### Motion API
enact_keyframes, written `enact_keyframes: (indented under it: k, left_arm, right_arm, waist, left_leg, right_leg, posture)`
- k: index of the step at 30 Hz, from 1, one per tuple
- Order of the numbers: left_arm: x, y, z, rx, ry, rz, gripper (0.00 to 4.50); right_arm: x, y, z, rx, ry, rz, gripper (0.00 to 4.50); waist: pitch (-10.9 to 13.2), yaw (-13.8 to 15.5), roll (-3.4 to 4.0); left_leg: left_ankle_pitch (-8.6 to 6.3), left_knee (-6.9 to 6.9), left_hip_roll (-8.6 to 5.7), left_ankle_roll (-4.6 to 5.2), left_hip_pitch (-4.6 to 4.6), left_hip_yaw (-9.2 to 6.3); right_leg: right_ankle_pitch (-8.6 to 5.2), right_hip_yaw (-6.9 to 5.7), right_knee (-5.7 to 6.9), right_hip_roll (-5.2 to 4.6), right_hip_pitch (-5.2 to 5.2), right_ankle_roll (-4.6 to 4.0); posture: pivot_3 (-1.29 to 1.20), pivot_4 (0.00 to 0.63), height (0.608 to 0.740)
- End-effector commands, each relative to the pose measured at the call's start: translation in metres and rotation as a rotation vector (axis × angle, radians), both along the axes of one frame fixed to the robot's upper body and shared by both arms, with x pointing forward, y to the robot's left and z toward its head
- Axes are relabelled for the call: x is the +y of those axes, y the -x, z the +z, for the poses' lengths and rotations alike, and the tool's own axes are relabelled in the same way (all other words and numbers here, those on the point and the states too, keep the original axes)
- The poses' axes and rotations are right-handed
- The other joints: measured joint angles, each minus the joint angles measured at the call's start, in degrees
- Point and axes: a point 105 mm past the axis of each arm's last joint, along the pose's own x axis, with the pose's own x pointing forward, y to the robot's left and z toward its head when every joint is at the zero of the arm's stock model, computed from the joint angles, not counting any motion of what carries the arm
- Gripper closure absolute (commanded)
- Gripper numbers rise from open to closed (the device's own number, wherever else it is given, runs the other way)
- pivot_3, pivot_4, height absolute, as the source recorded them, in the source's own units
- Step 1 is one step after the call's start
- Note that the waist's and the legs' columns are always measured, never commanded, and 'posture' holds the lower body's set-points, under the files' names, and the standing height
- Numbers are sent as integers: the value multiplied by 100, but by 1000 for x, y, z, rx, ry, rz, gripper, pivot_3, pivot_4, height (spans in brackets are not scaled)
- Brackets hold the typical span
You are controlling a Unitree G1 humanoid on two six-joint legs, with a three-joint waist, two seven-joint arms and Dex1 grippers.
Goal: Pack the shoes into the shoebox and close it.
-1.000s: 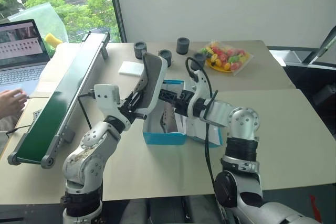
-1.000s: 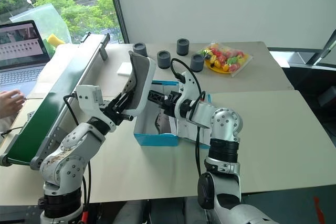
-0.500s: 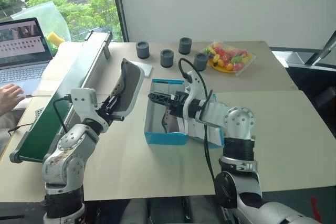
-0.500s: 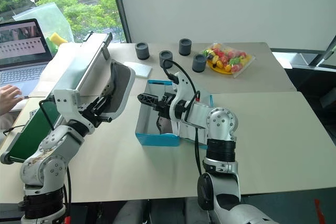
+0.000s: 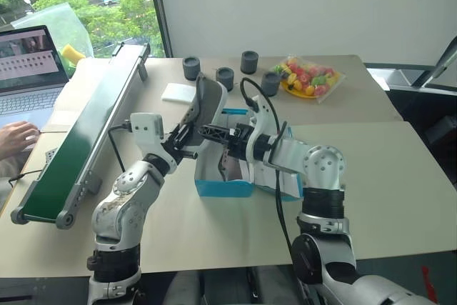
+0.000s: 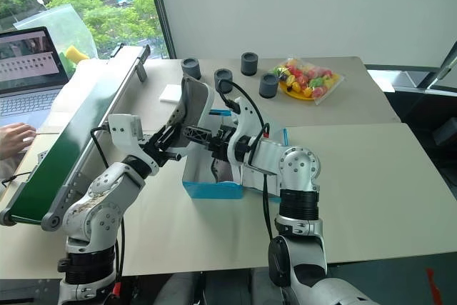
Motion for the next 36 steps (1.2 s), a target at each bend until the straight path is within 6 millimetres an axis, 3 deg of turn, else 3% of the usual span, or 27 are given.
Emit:
enact_keyframes:
  k: [1, 3, 6, 12, 13, 14, 16, 24, 32, 36]
  left_arm:
    - [-11, 4, 16, -70, -3, -33, 3835]
    - [-10, 4, 16, -69, -5, -28, 3835]
    - [-6, 3, 17, -71, -8, -19, 3935]
    - [1, 1, 18, -74, -9, 4, 3935]
    - [0, 1, 18, -74, -9, 4, 3935]
    - [0, 1, 18, -75, -11, 1, 3935]
    - [-1, 1, 18, -73, -14, 0, 3935]
    - [-6, 1, 13, -57, -46, -11, 3935]
    - [-16, 11, 14, -85, -106, -83, 1122]
    - [-9, 22, 14, -86, -125, -111, 1122]
  right_arm:
    - [26, 5, 25, -37, -123, 39, 0]
    - [24, 2, 26, -37, -133, 24, 0]
    - [22, -1, 28, -42, -144, 6, 722]
    - [21, -1, 27, -47, -142, 1, 2803]
    - [21, -1, 28, -48, -142, 2, 2803]
    - [21, -1, 28, -49, -143, 4, 3526]
    - [22, 0, 28, -51, -141, 9, 4035]
    - [25, 3, 30, -52, -147, 27, 4149]
    - [18, -5, 34, -44, -173, -31, 4150]
    - [9, -14, 36, -46, -180, -89, 4150]
  waist:
    - [0, -1, 0]
    - [0, -6, 0]
    - [0, -6, 0]
    - [0, -4, 0]
    - [0, 0, 0]
    - [0, 1, 0]
    - [0, 0, 0]
    - [0, 0, 0]
    - [0, 0, 0]
    - [0, -10, 1]
  left_leg:
    - [0, 0, 0, 0, 0, 0]
    - [0, 0, 0, 0, -1, 1]
    - [0, 0, 1, 0, 0, 1]
    - [0, 0, 0, 0, -1, 0]
    - [0, 0, 0, 0, -1, 0]
    - [0, 0, 0, 0, -1, 0]
    - [0, 0, 0, 0, -1, 0]
    - [0, 0, 0, 0, -1, 0]
    - [0, 0, 0, 0, -1, 0]
    - [0, 0, 1, 0, -2, 0]
  right_leg:
    - [0, 0, -1, 0, 0, 0]
    - [0, 0, -1, 0, -1, 0]
    - [0, 0, 0, 1, -1, 0]
    - [0, 0, -1, 1, -1, 0]
    - [0, 0, -1, 1, -1, 0]
    - [0, 0, -1, 1, -1, 0]
    - [0, 0, 0, 0, -1, 0]
    - [0, 0, -1, 0, -1, 0]
    - [0, 0, -1, 0, -1, 0]
    - [0, 0, -2, 1, -2, 0]
  posture:
    - [0, 150, 736]
    - [0, 150, 736]
    - [0, 150, 736]
    - [0, 150, 736]
    - [0, 150, 736]
    - [0, 150, 736]
    - [0, 150, 736]
    - [0, 150, 736]
    - [0, 150, 736]
    - [0, 150, 736]
